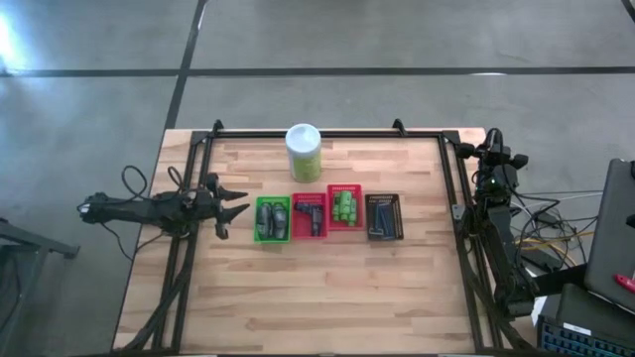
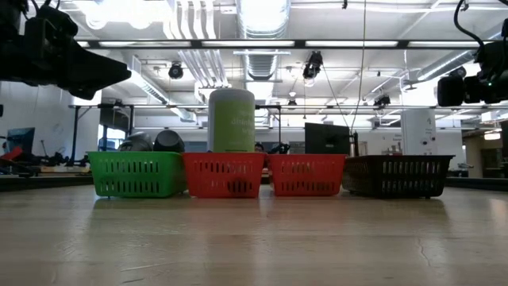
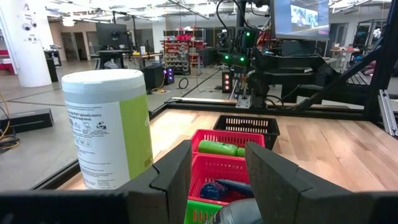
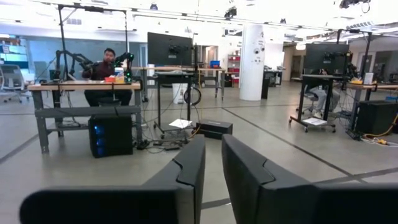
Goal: Pick & Place Travel size toiletries
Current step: Return to Home Position
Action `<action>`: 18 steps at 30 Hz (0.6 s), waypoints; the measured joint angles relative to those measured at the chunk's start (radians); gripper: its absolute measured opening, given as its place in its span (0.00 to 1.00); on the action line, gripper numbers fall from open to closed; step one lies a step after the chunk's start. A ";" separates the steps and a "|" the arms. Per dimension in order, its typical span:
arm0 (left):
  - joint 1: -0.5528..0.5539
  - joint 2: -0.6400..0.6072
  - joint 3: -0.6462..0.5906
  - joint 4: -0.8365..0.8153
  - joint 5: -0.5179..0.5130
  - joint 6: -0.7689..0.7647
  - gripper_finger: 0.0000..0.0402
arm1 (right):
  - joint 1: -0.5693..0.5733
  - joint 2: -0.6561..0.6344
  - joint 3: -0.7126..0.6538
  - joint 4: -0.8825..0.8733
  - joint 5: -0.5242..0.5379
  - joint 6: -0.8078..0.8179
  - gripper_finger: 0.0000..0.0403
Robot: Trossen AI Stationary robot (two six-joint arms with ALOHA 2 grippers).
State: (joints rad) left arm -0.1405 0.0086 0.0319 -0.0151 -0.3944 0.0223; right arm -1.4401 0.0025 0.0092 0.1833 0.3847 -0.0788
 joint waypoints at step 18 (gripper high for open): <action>0.000 0.000 0.000 0.000 0.000 0.000 0.39 | 0.000 0.000 0.000 0.000 0.000 0.000 0.18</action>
State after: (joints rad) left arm -0.1406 0.0086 0.0319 -0.0151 -0.3943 0.0223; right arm -1.4401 0.0025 0.0092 0.1833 0.3848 -0.0788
